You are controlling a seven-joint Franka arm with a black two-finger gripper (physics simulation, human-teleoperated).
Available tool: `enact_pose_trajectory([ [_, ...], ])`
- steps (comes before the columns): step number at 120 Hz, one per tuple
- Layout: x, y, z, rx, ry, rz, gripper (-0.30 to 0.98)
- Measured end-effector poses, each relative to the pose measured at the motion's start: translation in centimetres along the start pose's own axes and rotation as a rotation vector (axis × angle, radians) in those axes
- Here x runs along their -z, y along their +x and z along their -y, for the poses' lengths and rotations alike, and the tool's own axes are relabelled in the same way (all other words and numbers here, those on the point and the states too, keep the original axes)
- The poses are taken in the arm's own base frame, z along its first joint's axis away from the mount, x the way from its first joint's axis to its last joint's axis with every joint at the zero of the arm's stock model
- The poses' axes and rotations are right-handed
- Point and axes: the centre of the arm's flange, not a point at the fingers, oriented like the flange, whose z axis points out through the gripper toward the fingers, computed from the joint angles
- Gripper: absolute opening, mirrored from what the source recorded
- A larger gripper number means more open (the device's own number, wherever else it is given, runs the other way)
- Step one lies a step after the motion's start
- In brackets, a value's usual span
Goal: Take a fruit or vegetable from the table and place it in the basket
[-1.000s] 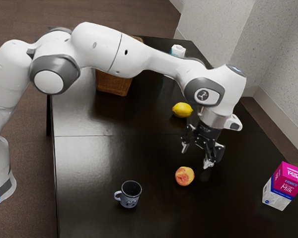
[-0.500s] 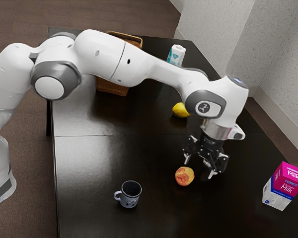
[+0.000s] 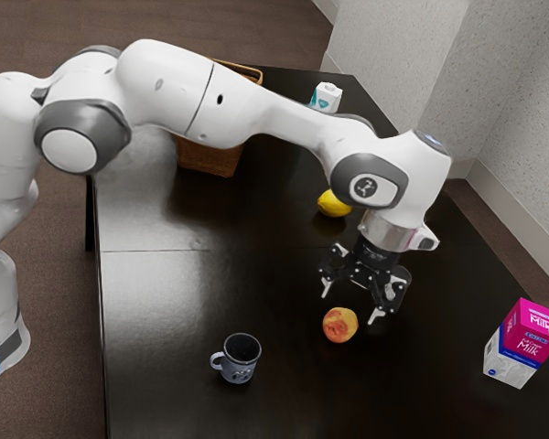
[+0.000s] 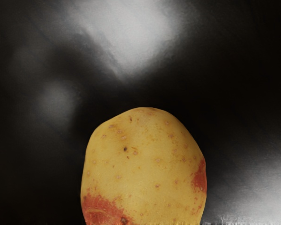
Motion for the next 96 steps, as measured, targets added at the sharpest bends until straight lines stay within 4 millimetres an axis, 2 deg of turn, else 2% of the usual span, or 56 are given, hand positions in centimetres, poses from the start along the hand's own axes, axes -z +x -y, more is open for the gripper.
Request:
enact_pose_trajectory([
  [36, -1.9, -0.4, 0.8, 0.056, 0.043, 0.061, 0.69],
  [60, -2.4, 0.7, 1.3, 0.096, 0.05, 0.072, 0.69],
  [96, -2.8, 1.0, 0.6, 0.109, 0.049, 0.06, 0.69],
])
